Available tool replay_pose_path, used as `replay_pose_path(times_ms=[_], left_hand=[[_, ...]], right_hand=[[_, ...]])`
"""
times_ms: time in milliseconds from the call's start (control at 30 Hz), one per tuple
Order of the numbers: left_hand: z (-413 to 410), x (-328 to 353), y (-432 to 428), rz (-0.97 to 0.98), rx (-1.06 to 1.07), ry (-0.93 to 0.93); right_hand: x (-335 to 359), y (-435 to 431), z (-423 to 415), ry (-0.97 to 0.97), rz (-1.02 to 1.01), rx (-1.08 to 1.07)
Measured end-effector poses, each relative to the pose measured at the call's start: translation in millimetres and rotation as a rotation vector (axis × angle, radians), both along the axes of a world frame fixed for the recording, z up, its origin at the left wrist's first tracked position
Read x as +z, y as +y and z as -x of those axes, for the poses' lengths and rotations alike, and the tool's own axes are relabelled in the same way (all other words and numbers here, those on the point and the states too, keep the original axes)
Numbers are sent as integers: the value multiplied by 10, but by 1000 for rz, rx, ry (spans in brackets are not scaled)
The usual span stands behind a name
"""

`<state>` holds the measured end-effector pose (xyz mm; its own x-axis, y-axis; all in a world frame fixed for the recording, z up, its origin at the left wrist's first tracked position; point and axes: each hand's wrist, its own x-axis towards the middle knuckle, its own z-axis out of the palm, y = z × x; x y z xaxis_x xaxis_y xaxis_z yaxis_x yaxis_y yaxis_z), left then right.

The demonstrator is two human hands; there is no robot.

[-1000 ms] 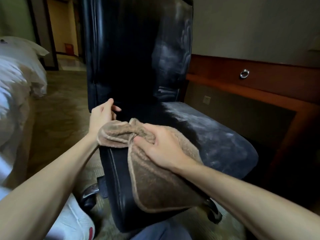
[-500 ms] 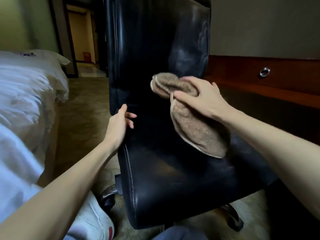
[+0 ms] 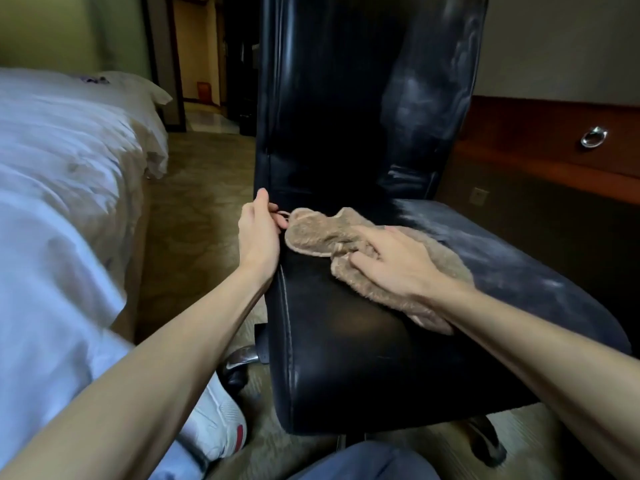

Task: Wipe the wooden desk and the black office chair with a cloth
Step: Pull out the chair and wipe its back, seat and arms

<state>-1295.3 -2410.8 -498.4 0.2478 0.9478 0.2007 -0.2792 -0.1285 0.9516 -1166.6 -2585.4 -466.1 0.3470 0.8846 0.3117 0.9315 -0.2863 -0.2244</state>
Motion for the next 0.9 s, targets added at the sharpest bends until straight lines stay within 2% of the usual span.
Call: replay_pose_path(times_ms=[100,233,333,400,500,533,567,600,700,733,767,900], left_hand=[[66,33,41,110,-30,-21],[213,171,44,395,-258,-211],[382,209,49,385,-302,-157],[522,175,61,365,-346,-125],[708,79,99,315,-380,-94],[746,66,120,292,-362,-80],[795,55,161,271,-331,-48],[805,47,187,256,-304,-15],[848,-18,278,251,-250,22],[859,-44,286,254,-235,23],[873,-61,284,257,-222,25],[901,-130,206,262,-203,13]], right_hand=[[-61,-104,482,54,-143,129],[-114,-232,938,99,-193,205],[-10,-317,1047,193,-264,380],[139,-284,1002,237,-392,456],[497,-53,764,232,-686,330],[609,49,657,194,-700,267],[687,156,559,143,-631,209],[717,234,454,77,-473,171],[438,498,331,-68,201,106],[289,557,333,-75,313,90],[175,604,337,-67,322,80],[110,496,424,-98,107,138]])
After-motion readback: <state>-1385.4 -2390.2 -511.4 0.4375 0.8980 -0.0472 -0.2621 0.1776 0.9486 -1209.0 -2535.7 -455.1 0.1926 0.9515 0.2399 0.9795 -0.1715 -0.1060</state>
